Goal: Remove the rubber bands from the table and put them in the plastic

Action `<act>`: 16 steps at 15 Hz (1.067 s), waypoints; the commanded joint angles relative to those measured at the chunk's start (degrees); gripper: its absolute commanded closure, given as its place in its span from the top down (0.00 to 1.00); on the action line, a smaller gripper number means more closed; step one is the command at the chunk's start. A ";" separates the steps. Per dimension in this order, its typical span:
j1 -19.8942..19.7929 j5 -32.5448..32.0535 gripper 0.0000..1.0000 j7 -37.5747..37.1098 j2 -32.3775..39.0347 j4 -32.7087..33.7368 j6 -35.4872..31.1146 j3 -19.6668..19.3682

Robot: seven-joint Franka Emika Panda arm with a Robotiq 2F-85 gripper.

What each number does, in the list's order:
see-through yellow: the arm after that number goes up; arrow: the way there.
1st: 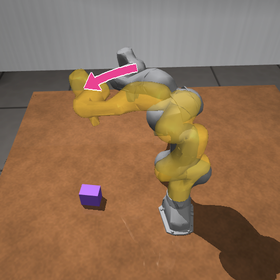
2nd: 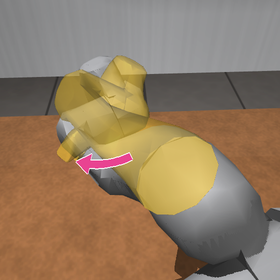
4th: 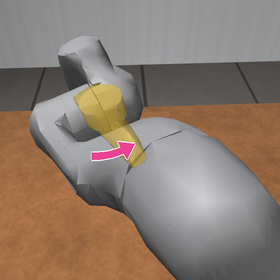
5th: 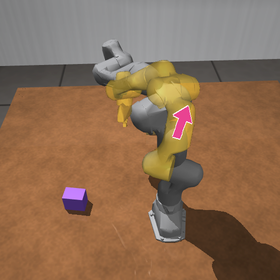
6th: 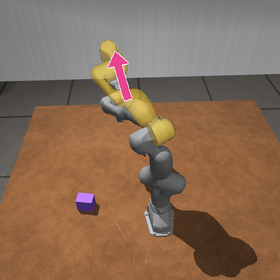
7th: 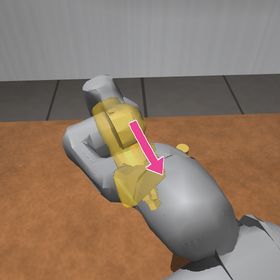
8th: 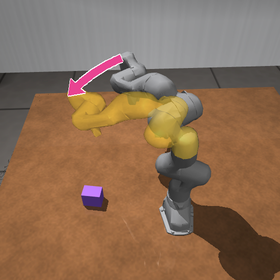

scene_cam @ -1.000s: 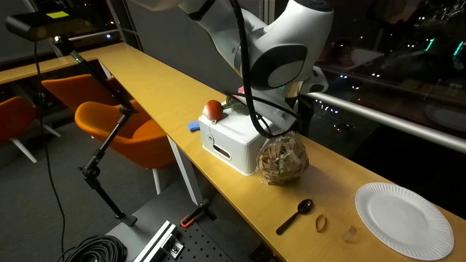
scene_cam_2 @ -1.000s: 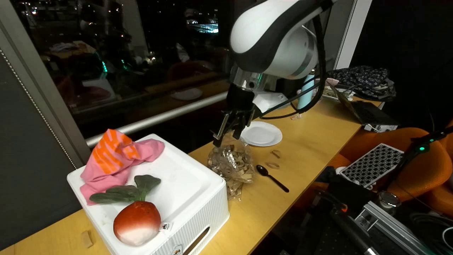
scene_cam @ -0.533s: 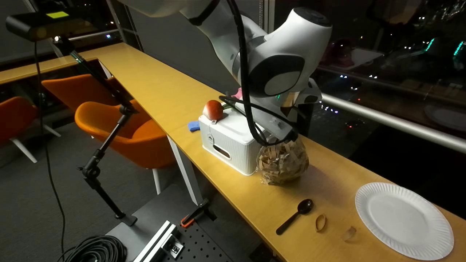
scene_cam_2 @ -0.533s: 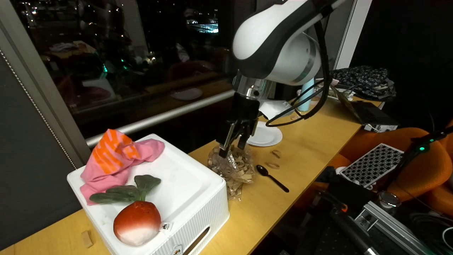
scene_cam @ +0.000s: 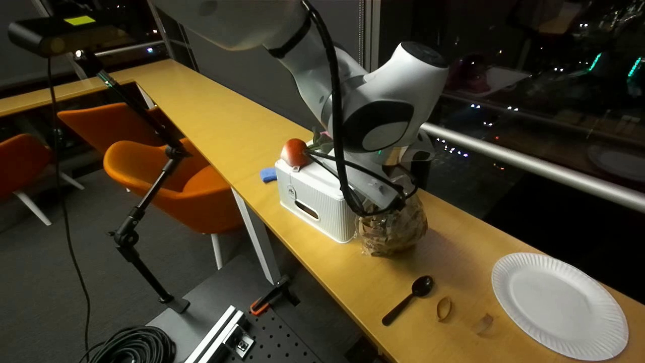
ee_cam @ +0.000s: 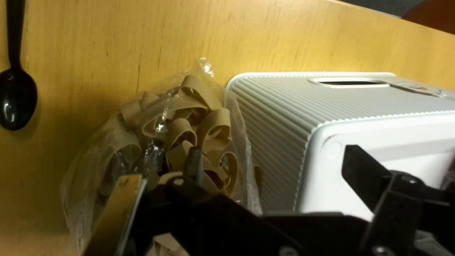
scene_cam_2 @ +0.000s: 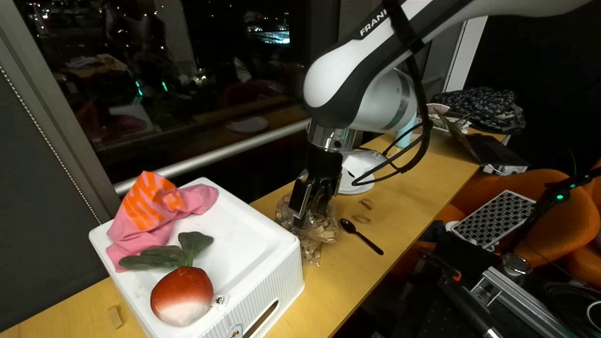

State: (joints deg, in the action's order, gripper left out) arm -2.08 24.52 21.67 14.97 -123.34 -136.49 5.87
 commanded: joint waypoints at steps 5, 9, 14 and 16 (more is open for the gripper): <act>-0.49 0.82 0.46 2.46 1.46 0.47 -2.77 1.65; -0.72 0.96 0.16 2.79 1.54 0.20 -3.35 1.83; -0.73 0.82 0.00 2.48 1.49 0.31 -3.74 1.78; -0.72 0.89 0.00 2.39 1.33 0.32 -3.96 1.82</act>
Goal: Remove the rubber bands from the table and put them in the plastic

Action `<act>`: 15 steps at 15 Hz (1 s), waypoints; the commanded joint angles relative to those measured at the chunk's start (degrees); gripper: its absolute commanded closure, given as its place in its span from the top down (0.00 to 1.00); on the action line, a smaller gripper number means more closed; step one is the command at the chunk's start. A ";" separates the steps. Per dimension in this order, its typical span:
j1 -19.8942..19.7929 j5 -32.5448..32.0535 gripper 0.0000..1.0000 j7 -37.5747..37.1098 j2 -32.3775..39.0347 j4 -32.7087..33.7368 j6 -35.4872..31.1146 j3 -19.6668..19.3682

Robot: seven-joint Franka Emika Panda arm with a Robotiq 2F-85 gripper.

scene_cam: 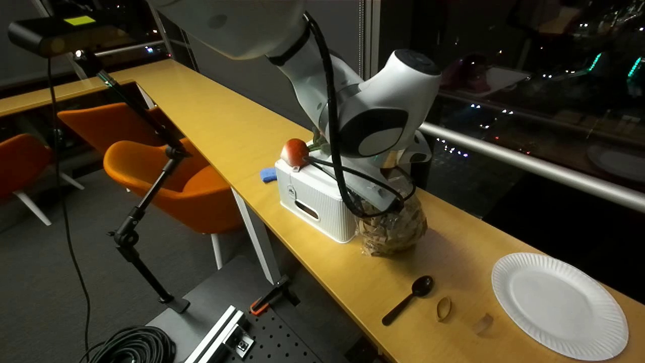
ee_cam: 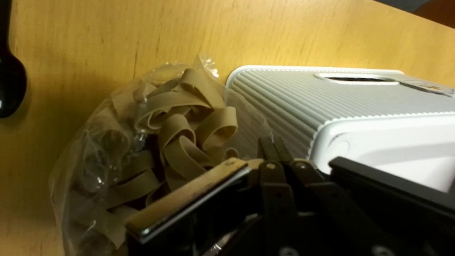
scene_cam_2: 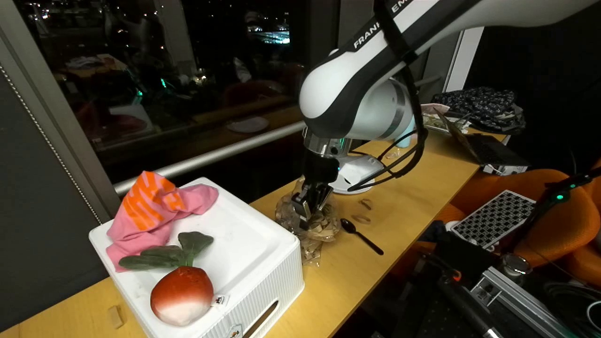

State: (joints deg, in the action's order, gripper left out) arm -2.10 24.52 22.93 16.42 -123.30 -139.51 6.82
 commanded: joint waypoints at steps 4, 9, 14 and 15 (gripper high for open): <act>-0.62 0.56 0.00 0.83 -0.37 1.13 -0.84 0.79; -0.31 0.26 0.00 0.62 0.40 4.12 -0.40 0.96; 0.61 -0.65 0.00 -0.23 1.27 7.64 -0.01 1.88; 0.87 -0.92 0.00 -0.44 1.53 8.44 0.16 2.01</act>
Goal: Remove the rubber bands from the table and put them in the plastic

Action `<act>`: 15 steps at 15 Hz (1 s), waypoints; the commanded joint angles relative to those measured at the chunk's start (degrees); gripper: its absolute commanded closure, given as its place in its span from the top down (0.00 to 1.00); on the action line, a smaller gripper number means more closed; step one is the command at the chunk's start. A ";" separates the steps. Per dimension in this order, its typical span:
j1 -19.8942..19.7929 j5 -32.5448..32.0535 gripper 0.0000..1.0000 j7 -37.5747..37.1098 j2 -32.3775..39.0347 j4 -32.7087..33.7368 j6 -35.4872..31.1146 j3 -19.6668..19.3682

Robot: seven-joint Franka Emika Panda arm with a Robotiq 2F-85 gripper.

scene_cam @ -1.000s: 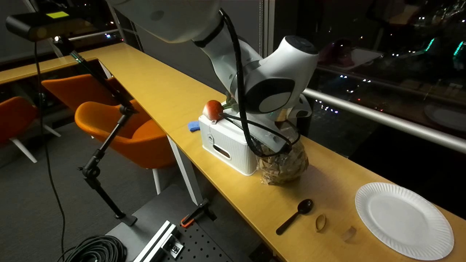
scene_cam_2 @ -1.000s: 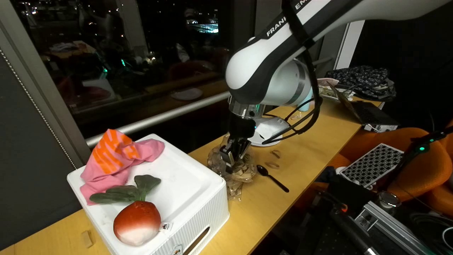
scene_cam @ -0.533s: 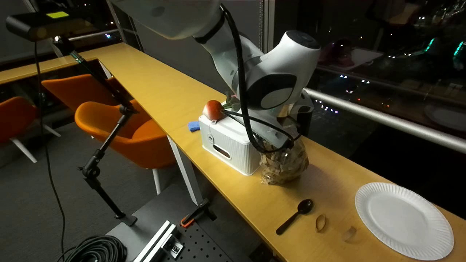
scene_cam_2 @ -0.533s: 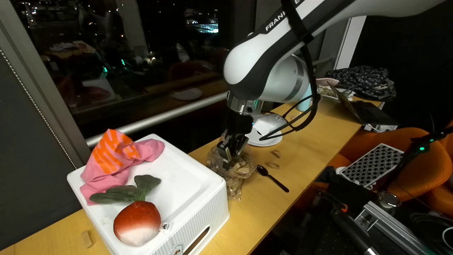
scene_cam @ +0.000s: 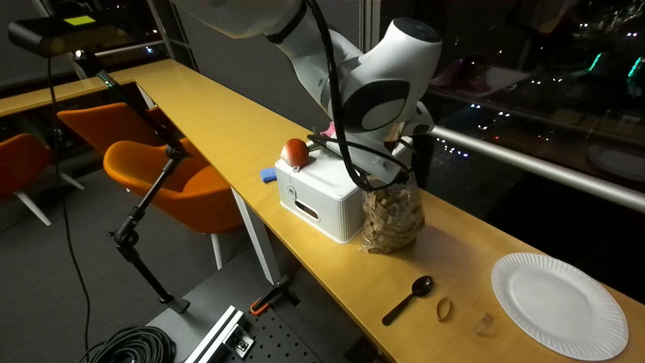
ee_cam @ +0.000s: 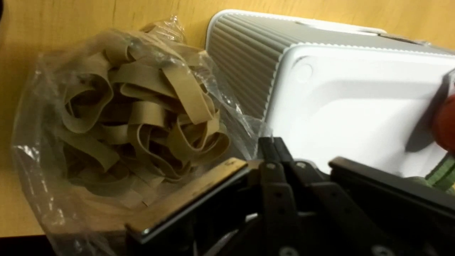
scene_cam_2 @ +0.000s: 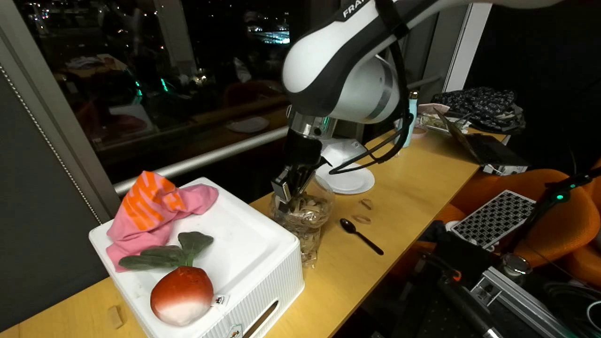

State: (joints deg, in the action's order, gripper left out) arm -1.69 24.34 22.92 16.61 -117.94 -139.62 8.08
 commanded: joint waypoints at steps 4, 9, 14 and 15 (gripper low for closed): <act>1.25 -1.49 0.00 -0.79 2.43 6.29 0.47 0.95; 1.90 -2.84 0.00 -1.49 3.39 9.85 0.82 0.92; 2.10 -5.22 0.00 -2.13 4.30 12.15 1.28 0.95; 2.06 -5.52 0.00 -2.30 4.74 12.51 1.56 0.94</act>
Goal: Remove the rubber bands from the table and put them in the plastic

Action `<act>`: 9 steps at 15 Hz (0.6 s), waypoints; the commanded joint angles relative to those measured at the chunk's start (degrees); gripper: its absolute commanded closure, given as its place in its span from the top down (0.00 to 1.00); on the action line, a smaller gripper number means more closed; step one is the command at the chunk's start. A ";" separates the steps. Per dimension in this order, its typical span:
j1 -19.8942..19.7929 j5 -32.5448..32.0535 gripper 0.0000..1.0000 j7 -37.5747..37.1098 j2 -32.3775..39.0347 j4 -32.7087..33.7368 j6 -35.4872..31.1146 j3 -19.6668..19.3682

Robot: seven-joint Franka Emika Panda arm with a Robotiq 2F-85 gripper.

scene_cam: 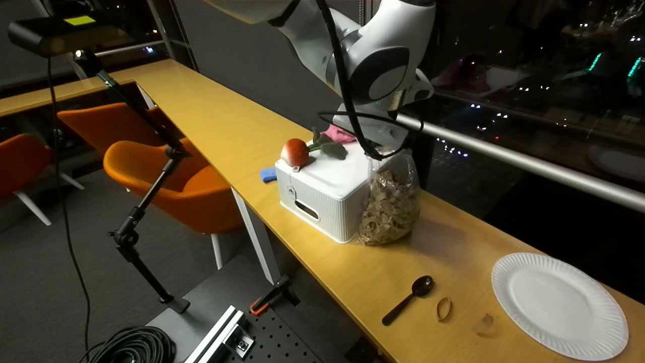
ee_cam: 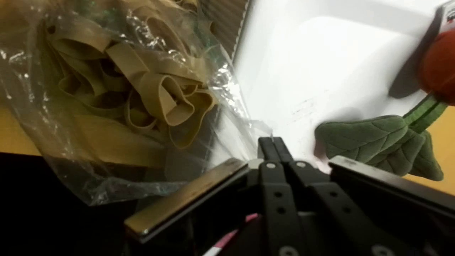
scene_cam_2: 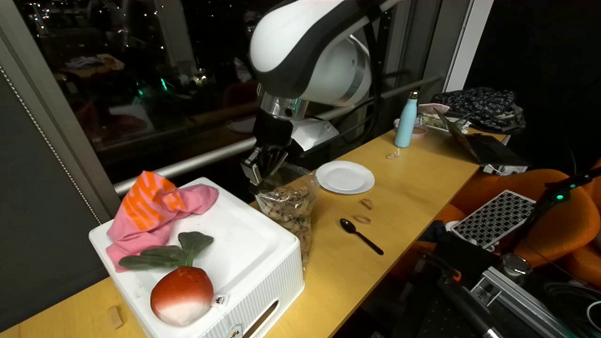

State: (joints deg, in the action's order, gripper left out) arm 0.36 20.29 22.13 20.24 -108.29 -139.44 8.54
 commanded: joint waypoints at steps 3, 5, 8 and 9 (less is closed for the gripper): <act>-0.01 -2.23 0.34 -2.07 1.53 3.50 2.75 0.49; 0.20 -2.99 0.49 -2.80 1.18 3.67 4.70 0.20; 0.81 -6.57 0.70 -6.77 -0.66 2.88 8.47 -1.01; 0.68 -7.43 0.77 -7.76 -1.58 2.48 10.35 -1.25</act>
State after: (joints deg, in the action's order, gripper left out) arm 0.48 15.78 18.00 20.90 -105.84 -134.00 8.45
